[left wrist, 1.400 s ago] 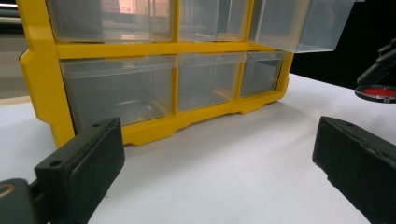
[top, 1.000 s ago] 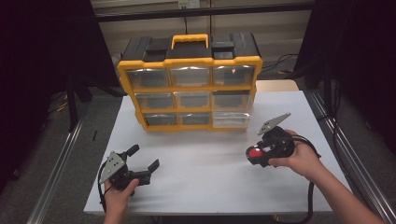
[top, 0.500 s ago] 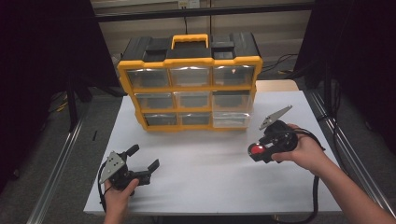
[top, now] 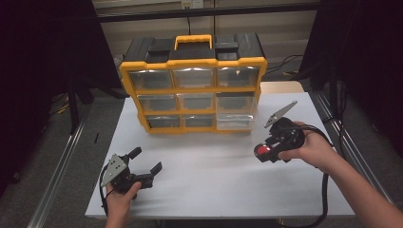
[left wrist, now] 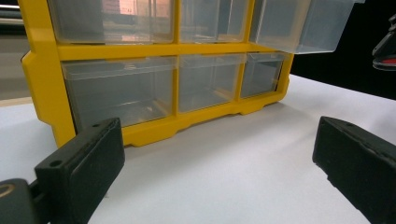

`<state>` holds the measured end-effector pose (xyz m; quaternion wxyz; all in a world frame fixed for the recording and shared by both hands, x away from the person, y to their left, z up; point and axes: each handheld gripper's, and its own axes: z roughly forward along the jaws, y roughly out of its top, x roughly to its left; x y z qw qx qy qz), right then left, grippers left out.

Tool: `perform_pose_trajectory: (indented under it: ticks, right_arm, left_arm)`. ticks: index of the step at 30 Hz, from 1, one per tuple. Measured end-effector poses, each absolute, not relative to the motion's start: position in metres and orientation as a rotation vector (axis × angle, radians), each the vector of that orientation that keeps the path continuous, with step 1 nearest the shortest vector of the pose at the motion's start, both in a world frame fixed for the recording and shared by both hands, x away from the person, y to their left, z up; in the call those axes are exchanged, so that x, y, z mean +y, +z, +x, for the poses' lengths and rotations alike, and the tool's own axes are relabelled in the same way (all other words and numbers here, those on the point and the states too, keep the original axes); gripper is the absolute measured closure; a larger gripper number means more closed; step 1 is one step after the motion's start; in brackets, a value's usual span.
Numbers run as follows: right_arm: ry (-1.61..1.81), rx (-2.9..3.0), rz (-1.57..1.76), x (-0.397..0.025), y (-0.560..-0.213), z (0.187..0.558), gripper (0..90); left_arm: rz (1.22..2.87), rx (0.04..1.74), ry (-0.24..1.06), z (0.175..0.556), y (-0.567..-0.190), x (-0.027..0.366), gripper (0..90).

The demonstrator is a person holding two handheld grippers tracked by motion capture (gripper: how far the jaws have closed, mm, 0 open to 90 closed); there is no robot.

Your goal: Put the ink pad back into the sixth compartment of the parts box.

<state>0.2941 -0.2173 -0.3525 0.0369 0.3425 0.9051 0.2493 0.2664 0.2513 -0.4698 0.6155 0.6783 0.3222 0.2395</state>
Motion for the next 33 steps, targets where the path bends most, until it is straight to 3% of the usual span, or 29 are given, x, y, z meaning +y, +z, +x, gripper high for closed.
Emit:
perform_pose_trajectory:
  ticks: [33]
  right_arm:
    - [0.685, 2.863, 1.03, -0.212, -0.316, 0.304, 29.7]
  left_arm:
    - [1.561, 0.74, 0.551, 0.267, -0.47, 0.251, 2.3]
